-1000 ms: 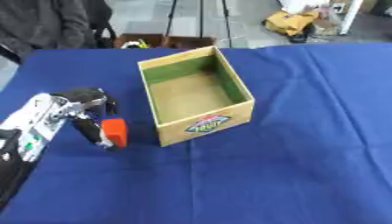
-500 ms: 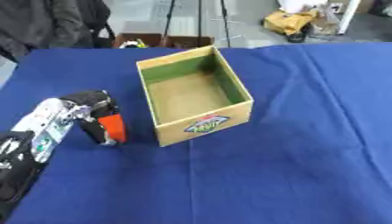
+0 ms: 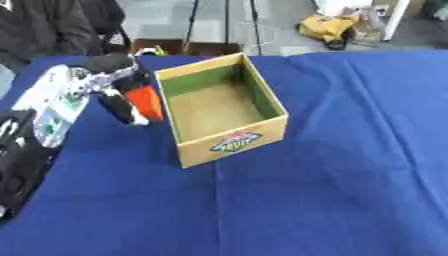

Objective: Pick up objects on the table and place them in the box.

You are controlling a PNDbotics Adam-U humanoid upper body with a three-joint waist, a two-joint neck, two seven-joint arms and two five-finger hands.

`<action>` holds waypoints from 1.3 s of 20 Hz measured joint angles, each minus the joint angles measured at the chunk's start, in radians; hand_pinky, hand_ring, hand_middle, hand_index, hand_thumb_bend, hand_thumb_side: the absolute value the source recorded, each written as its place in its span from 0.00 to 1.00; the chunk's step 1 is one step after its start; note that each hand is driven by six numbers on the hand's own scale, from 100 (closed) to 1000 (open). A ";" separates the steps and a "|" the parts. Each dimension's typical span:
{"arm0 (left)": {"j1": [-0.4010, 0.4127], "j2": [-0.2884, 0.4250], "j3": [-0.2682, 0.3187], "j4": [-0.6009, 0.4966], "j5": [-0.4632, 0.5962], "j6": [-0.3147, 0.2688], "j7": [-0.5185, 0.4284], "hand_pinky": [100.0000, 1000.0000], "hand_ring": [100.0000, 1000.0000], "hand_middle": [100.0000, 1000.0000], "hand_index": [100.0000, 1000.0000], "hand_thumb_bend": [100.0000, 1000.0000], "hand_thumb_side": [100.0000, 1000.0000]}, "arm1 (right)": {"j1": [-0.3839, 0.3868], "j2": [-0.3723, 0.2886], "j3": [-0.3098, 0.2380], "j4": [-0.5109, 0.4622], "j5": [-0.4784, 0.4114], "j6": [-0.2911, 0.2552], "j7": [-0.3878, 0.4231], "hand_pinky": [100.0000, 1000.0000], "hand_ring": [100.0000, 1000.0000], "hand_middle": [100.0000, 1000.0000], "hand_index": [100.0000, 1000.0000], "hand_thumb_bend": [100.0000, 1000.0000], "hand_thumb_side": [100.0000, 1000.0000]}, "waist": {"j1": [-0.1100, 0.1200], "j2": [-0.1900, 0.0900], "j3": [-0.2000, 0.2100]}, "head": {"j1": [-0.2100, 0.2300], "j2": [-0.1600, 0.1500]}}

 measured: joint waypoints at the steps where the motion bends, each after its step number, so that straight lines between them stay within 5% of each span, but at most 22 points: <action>1: -0.033 -0.018 0.000 0.021 -0.007 -0.003 0.002 0.40 0.28 0.25 0.41 0.54 0.20 | 0.000 0.000 0.001 0.000 -0.001 0.000 0.002 0.48 0.61 0.63 0.81 0.02 0.51 | 0.000 -0.002 -0.006 | 0.003 0.000; 7: -0.139 -0.134 -0.010 0.263 -0.103 -0.051 0.027 0.43 0.31 0.28 0.44 0.56 0.20 | 0.000 0.001 0.012 0.003 -0.006 0.005 0.012 0.48 0.61 0.63 0.81 0.02 0.51 | 0.001 -0.003 -0.039 | 0.021 0.000; 12: -0.139 -0.226 0.025 0.435 -0.177 -0.086 0.137 0.44 0.31 0.28 0.44 0.56 0.18 | -0.002 0.011 0.018 0.004 -0.007 0.008 0.019 0.48 0.61 0.63 0.81 0.02 0.51 | 0.002 0.007 -0.065 | 0.034 -0.007; 16: -0.129 -0.263 0.043 0.514 -0.223 -0.101 0.221 0.50 0.40 0.37 0.54 0.59 0.22 | -0.006 0.015 0.019 0.006 -0.008 0.009 0.022 0.48 0.61 0.63 0.81 0.02 0.51 | 0.006 0.011 -0.074 | 0.040 -0.013; 20: -0.128 -0.270 0.044 0.538 -0.259 -0.122 0.228 0.71 0.69 0.67 0.80 1.00 0.41 | -0.009 0.018 0.019 0.006 -0.008 0.009 0.023 0.48 0.61 0.63 0.81 0.02 0.51 | 0.007 0.013 -0.074 | 0.041 -0.015; 23: -0.116 -0.268 0.049 0.525 -0.243 -0.151 0.201 0.88 0.87 0.85 0.89 1.00 0.63 | -0.009 0.018 0.018 0.006 -0.008 0.009 0.023 0.48 0.61 0.63 0.82 0.02 0.51 | 0.007 0.013 -0.070 | 0.041 -0.017; 26: -0.096 -0.246 0.060 0.456 -0.173 -0.179 0.181 0.89 0.89 0.87 0.89 1.00 0.80 | -0.009 0.018 0.017 0.006 -0.008 0.008 0.022 0.48 0.61 0.63 0.81 0.02 0.51 | 0.007 0.013 -0.060 | 0.039 -0.017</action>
